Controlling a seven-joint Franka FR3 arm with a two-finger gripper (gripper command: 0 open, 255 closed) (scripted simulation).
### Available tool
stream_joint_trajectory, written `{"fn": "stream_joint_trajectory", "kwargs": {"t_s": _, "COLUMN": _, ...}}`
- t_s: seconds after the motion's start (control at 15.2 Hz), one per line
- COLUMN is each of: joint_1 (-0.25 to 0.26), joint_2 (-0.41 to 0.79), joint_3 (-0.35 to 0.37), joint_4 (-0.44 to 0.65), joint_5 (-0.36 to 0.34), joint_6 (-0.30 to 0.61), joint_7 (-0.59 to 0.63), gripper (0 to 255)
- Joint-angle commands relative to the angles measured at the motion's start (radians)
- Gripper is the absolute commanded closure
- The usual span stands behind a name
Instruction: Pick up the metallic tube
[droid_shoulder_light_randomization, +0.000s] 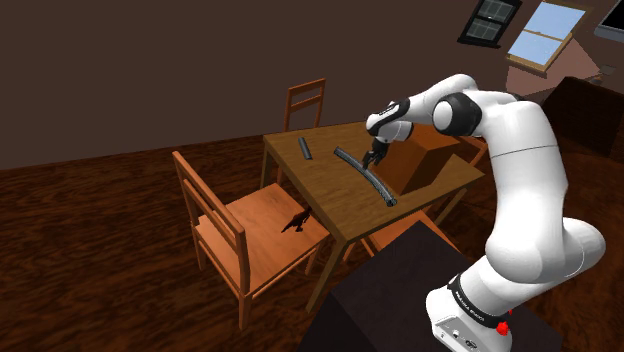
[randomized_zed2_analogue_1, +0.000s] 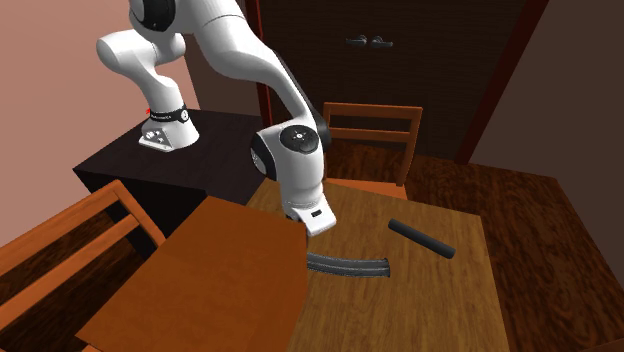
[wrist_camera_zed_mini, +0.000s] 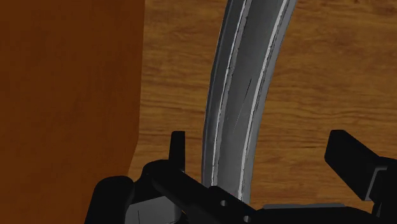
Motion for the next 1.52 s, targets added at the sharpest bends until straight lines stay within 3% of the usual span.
{"fn": "stream_joint_trajectory", "kwargs": {"t_s": 0.0, "joint_1": -0.011, "joint_2": 0.041, "joint_3": 0.004, "joint_4": 0.038, "joint_5": 0.004, "joint_6": 0.001, "joint_7": -0.002, "gripper": 0}}
{"fn": "stream_joint_trajectory", "kwargs": {"t_s": 0.46, "joint_1": -0.019, "joint_2": 0.104, "joint_3": 0.015, "joint_4": 0.072, "joint_5": 0.011, "joint_6": 0.032, "joint_7": -0.005, "gripper": 0}}
{"fn": "stream_joint_trajectory", "kwargs": {"t_s": 0.53, "joint_1": -0.02, "joint_2": 0.106, "joint_3": 0.015, "joint_4": 0.074, "joint_5": 0.011, "joint_6": 0.032, "joint_7": -0.005, "gripper": 255}}
{"fn": "stream_joint_trajectory", "kwargs": {"t_s": 1.12, "joint_1": -0.019, "joint_2": 0.104, "joint_3": 0.015, "joint_4": 0.072, "joint_5": 0.011, "joint_6": 0.032, "joint_7": -0.005, "gripper": 255}}
{"fn": "stream_joint_trajectory", "kwargs": {"t_s": 1.45, "joint_1": -0.012, "joint_2": 0.047, "joint_3": 0.005, "joint_4": 0.041, "joint_5": 0.004, "joint_6": 0.005, "joint_7": -0.002, "gripper": 255}}
